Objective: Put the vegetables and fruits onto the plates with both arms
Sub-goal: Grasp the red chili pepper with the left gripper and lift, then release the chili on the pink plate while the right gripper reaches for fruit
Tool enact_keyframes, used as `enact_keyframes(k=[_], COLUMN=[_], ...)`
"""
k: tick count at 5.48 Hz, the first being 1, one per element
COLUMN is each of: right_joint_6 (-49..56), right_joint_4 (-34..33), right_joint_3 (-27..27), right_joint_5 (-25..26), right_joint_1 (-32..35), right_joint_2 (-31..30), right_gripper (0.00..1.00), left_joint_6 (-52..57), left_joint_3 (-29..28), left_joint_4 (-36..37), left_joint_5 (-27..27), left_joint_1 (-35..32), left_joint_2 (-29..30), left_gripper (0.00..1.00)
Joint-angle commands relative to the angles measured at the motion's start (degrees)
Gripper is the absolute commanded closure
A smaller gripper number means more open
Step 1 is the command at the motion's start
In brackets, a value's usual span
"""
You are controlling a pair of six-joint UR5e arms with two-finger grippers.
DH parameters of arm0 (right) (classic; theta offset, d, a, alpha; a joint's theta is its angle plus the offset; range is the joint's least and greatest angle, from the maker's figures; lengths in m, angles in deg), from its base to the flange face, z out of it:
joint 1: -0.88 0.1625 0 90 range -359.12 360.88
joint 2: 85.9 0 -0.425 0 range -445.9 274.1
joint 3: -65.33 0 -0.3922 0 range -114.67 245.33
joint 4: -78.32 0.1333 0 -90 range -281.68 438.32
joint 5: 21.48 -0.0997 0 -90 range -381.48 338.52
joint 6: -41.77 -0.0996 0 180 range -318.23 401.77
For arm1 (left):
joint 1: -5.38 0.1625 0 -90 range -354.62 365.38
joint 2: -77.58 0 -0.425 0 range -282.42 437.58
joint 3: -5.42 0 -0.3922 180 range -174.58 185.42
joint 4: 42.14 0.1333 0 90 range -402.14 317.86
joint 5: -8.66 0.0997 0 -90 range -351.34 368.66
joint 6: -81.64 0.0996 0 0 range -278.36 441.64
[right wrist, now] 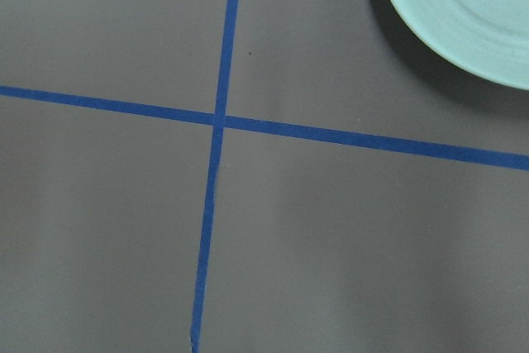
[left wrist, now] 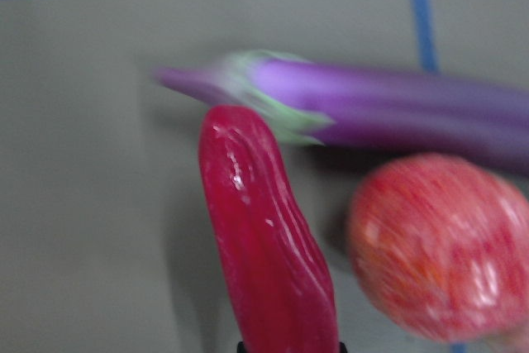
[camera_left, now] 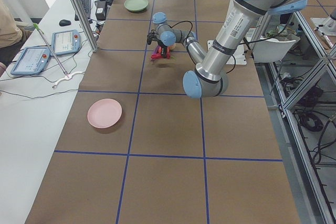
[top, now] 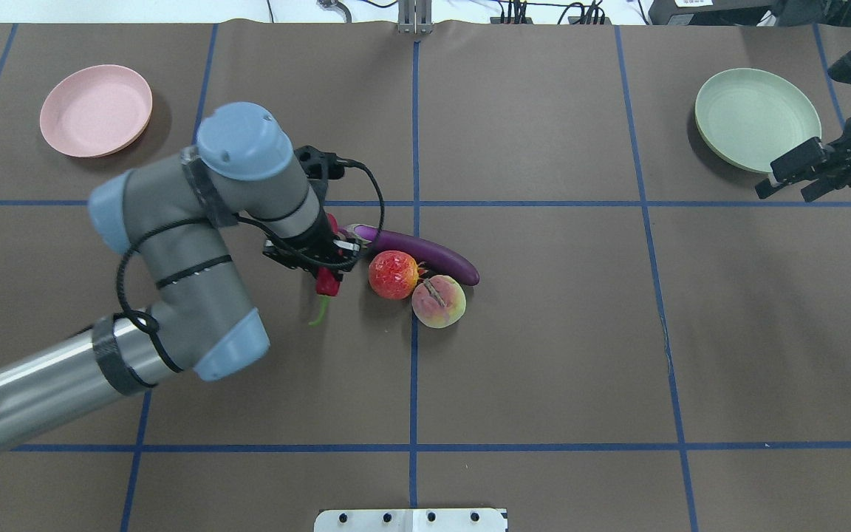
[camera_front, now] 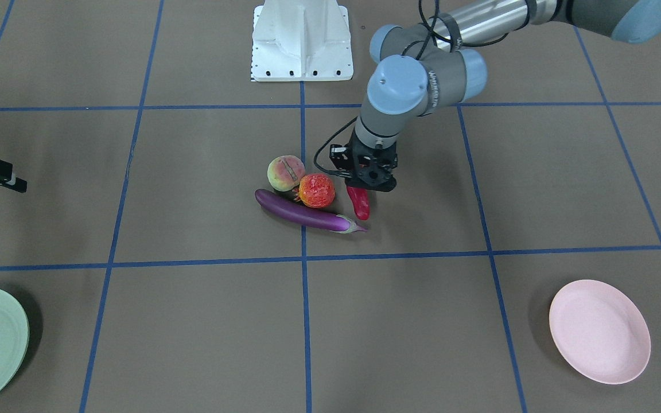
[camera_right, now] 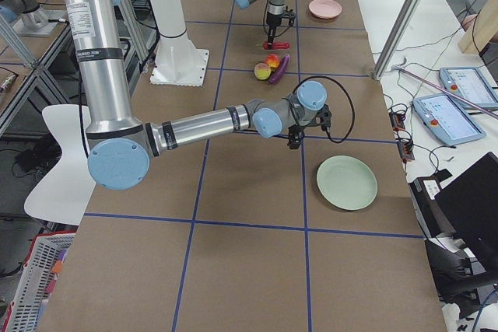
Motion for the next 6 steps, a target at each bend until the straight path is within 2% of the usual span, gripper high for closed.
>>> enact_keyframes(k=[1, 2, 4, 6], right_joint_6=[-7.3, -9.42, -16.27, -16.73], right_joint_4=[0.07, 0.07, 0.41, 0.5], right_joint_3=[-0.56, -0.65, 0.04, 0.31], right_joint_5=[1.52, 3.1, 3.81, 5.04], right_joint_1=[-2.26, -4.45, -6.75, -8.51], right_joint_2=[5.43, 8.07, 11.6, 11.87], right_gripper=[0.0, 0.0, 0.0, 0.0], left_joint_6=[0.98, 1.42, 8.35, 8.37], left_joint_3=[-3.57, -12.49, -35.85, -44.98], left_joint_4=[0.1, -0.94, -4.1, -12.61], left_joint_5=[-2.95, -3.12, -3.3, -3.3], left_joint_1=[-11.63, -17.95, -24.49, -26.28], left_joint_2=[-5.54, -4.68, 6.87, 7.72], left_gripper=[1.0, 1.0, 1.0, 0.96])
